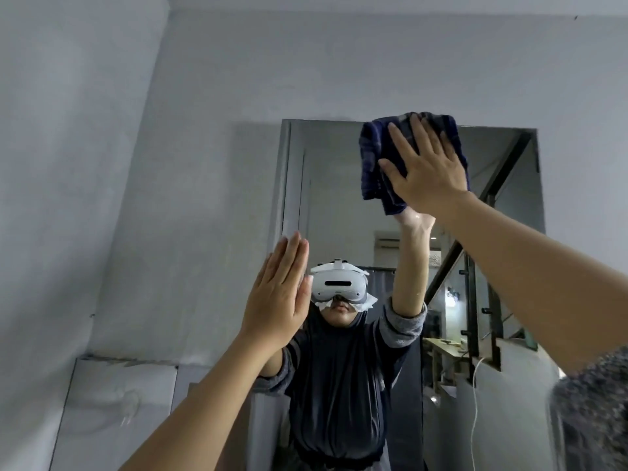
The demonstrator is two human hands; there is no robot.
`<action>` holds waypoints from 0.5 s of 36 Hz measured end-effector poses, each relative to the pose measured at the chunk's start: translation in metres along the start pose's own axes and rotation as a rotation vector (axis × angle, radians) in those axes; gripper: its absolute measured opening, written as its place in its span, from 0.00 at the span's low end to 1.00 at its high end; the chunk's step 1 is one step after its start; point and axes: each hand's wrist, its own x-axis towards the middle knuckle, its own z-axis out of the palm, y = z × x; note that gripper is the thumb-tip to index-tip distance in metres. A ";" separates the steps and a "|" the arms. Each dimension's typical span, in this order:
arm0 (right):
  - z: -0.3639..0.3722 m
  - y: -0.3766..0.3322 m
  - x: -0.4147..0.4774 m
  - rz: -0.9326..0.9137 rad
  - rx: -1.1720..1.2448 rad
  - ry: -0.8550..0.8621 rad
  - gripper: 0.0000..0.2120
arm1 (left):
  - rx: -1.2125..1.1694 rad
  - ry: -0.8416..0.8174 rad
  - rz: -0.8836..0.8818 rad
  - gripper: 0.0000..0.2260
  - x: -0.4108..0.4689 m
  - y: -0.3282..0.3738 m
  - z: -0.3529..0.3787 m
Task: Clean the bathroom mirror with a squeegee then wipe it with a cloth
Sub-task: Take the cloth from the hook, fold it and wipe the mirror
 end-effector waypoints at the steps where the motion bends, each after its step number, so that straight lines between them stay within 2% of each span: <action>1: -0.002 0.012 -0.003 0.032 0.002 0.003 0.30 | -0.004 0.004 -0.002 0.23 0.000 0.001 -0.001; 6: -0.004 0.058 -0.031 0.301 0.077 0.023 0.29 | 0.017 -0.003 -0.026 0.23 -0.001 -0.004 0.013; 9: -0.004 0.067 -0.049 0.472 0.162 0.066 0.30 | 0.033 -0.001 -0.100 0.26 -0.001 -0.008 0.028; 15: 0.008 0.028 -0.071 0.686 0.268 0.160 0.30 | 0.009 -0.016 -0.154 0.25 -0.007 0.001 0.028; 18: 0.014 -0.009 -0.075 0.676 0.287 0.121 0.29 | -0.021 -0.047 -0.116 0.24 -0.021 0.008 0.019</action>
